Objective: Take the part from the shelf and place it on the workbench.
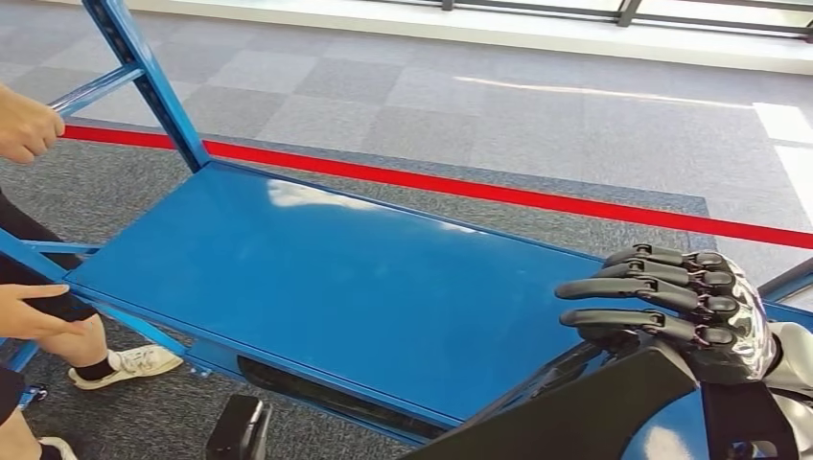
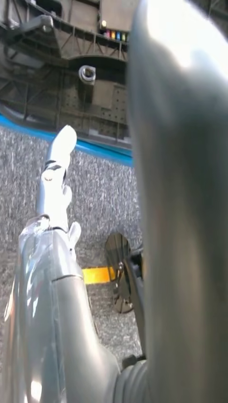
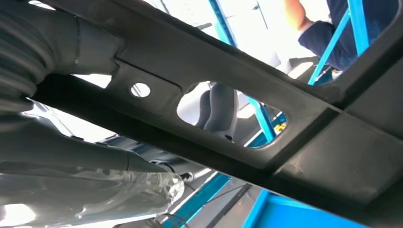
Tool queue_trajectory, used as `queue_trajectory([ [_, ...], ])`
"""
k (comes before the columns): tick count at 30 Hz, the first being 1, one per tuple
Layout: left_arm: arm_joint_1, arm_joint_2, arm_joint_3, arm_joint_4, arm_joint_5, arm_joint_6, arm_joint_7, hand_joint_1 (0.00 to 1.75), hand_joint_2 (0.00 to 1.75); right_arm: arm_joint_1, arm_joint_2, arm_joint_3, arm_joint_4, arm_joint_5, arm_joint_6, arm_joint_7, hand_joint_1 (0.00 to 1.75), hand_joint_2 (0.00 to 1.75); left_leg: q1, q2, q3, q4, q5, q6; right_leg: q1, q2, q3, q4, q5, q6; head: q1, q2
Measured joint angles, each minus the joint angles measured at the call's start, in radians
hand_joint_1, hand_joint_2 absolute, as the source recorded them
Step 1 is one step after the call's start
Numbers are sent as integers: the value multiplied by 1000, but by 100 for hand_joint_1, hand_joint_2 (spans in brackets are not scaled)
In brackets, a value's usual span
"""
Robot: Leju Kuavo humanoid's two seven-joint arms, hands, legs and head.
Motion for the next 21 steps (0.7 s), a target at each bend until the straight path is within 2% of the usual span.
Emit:
queue_trajectory([
  [1,1,-1,0,0,0,0,1,0,0,2,0,0,0,0,0,0,175,175,-1,2,0,0,0,0,1,0,-20,44,-12,0,0,0],
  [2,1,-1,0,0,0,-1,1,0,0,3,0,0,0,0,1,0,175,175,-2,4,0,1,-1,-1,1,-1,-24,54,-6,2,0,0],
  [3,1,-2,0,0,0,-1,1,0,0,3,2,0,0,1,1,0,175,175,0,5,0,3,-2,-4,1,-2,-6,22,18,5,0,0],
  [5,0,-3,0,0,0,-3,1,0,0,4,12,-1,1,2,3,0,175,175,3,6,-1,13,-7,-15,2,-13,60,-107,79,8,0,0],
  [6,0,-4,0,0,0,-4,1,0,0,4,19,-1,1,3,4,0,175,175,3,6,-3,19,-11,-23,4,-16,84,-156,96,4,0,0],
  [7,0,-5,0,0,0,-4,1,0,0,4,25,-1,1,4,5,0,175,175,2,6,-4,24,-13,-31,6,-18,96,-183,102,-3,0,0],
  [9,1,-7,0,0,0,-4,1,0,0,4,33,-2,1,5,5,0,175,175,2,6,-4,22,-10,-45,12,-12,95,-186,101,-21,-1,0],
  [11,0,-7,0,0,0,-5,1,0,0,4,37,-3,1,6,6,0,175,175,4,5,-4,23,-16,-55,7,-11,99,-201,113,-39,-1,0],
  [12,0,-7,0,0,0,-5,1,0,0,3,38,-3,0,7,6,0,175,175,4,3,-13,43,-34,-58,4,-12,101,-211,120,-47,-1,0],
  [14,1,-7,0,0,0,-5,1,0,0,1,39,-2,0,8,7,0,175,175,6,-3,-55,144,-100,-62,-1,-13,101,-221,129,-54,-1,0],
  [15,2,-7,1,0,0,-5,1,0,0,0,38,-1,0,8,7,0,175,175,8,-4,-83,213,-134,-66,-3,-13,98,-222,131,-53,-1,0],
  [16,3,-7,2,0,0,-5,1,0,0,0,37,0,0,8,7,0,175,175,12,-4,-104,268,-155,-70,-6,-12,96,-221,132,-49,-1,0],
  [17,4,-7,3,0,0,-5,1,0,0,-1,36,0,0,8,7,0,175,175,17,-4,-110,290,-158,-75,-11,-11,95,-221,133,-42,-1,0],
  [18,5,-6,4,0,0,-4,1,0,0,-1,35,1,1,8,7,0,175,175,24,-4,-96,272,-142,-82,-19,-9,95,-219,133,-32,-1,0],
  [20,6,-5,4,0,0,-4,1,0,0,-4,33,1,1,9,7,0,175,175,44,-5,-29,152,-87,-105,-36,-5,93,-207,125,-5,-1,0],
  [21,5,-5,5,0,0,-5,1,0,0,-7,32,1,0,9,7,0,175,175,50,-11,-2,99,-71,-110,-40,-1,88,-196,119,10,-3,0],
])
